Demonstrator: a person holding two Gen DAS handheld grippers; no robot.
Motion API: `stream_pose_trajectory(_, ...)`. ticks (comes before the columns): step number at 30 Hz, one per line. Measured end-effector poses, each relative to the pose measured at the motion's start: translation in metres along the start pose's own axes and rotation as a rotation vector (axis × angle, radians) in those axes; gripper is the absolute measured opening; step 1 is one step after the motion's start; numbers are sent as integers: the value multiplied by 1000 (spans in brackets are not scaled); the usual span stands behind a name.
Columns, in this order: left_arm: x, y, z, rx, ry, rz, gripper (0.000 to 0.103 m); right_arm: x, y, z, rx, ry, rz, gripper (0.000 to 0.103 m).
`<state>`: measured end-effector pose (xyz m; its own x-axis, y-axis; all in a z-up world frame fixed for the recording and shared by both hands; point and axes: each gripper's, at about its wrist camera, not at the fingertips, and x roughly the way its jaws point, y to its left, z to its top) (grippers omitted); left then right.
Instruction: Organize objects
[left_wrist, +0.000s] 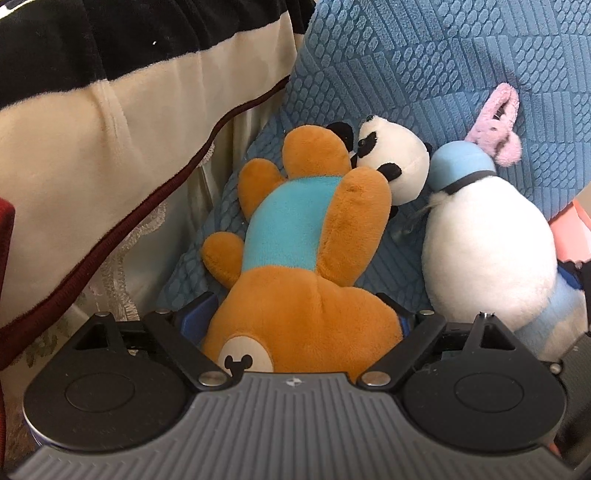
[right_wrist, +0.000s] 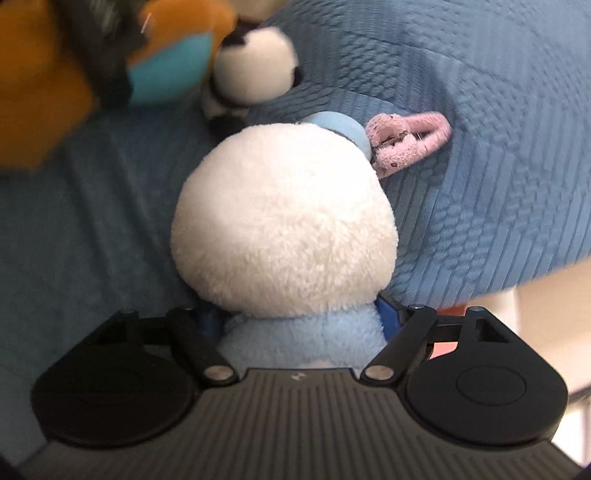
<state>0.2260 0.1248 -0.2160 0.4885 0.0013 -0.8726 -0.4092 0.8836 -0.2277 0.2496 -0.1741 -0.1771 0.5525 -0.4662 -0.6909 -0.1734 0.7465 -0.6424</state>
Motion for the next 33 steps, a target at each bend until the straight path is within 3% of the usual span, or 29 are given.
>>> stream_pose_trajectory(6, 4, 3, 3, -13, 11, -5, 92, -30, -27, -9, 422, -55, 207, 80)
stream_pose_trajectory(13, 10, 1, 3, -10, 19, 4, 92, -25, -55, -39, 956, 8, 412, 80)
stream_pose_trajectory(23, 19, 1, 3, -11, 31, 13, 92, -22, -51, -46, 1020, 50, 410, 80)
stream_pose_trajectory(33, -2, 10, -8, -41, -3, -16, 81, -38, -50, -58, 1025, 34, 435, 80)
